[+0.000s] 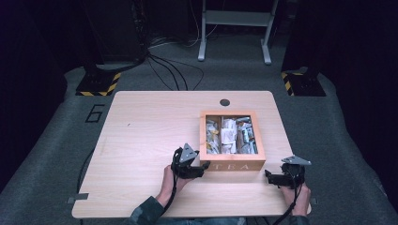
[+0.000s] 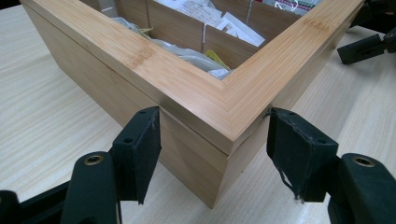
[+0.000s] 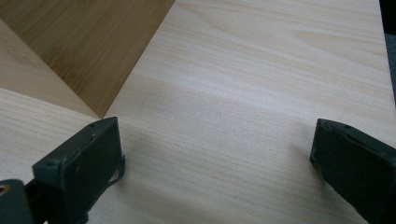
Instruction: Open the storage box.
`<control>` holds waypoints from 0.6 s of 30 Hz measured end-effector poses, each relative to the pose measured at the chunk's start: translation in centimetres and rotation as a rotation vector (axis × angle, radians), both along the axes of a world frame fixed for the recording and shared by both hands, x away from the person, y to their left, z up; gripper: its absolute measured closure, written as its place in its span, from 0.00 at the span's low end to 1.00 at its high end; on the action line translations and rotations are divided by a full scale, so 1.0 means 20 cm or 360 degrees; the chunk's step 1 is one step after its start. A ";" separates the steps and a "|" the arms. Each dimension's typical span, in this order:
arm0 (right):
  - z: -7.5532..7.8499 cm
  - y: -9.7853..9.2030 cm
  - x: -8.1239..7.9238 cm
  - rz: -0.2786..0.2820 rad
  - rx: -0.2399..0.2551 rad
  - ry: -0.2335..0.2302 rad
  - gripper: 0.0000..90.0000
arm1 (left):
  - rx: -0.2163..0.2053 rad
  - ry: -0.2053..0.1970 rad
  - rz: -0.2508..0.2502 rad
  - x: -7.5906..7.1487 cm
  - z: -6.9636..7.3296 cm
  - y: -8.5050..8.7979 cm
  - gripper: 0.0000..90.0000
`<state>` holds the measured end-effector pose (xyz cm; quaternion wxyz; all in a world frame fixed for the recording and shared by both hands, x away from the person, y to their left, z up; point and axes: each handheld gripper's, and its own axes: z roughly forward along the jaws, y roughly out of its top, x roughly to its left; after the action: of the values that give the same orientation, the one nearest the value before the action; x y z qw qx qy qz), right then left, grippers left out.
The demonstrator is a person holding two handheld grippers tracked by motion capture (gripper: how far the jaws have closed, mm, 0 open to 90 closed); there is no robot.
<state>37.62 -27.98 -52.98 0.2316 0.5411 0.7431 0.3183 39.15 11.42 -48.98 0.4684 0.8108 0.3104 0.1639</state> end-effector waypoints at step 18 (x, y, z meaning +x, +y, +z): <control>0.00 0.00 0.00 0.0000 0.0000 0.0000 0.02 | -0.0008 -0.0047 0.0031 -0.01 0.00 -0.01 0.41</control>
<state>37.62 -27.99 -52.98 0.2317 0.5410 0.7431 0.3184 38.85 11.26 -49.01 0.4733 0.8041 0.3116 0.1796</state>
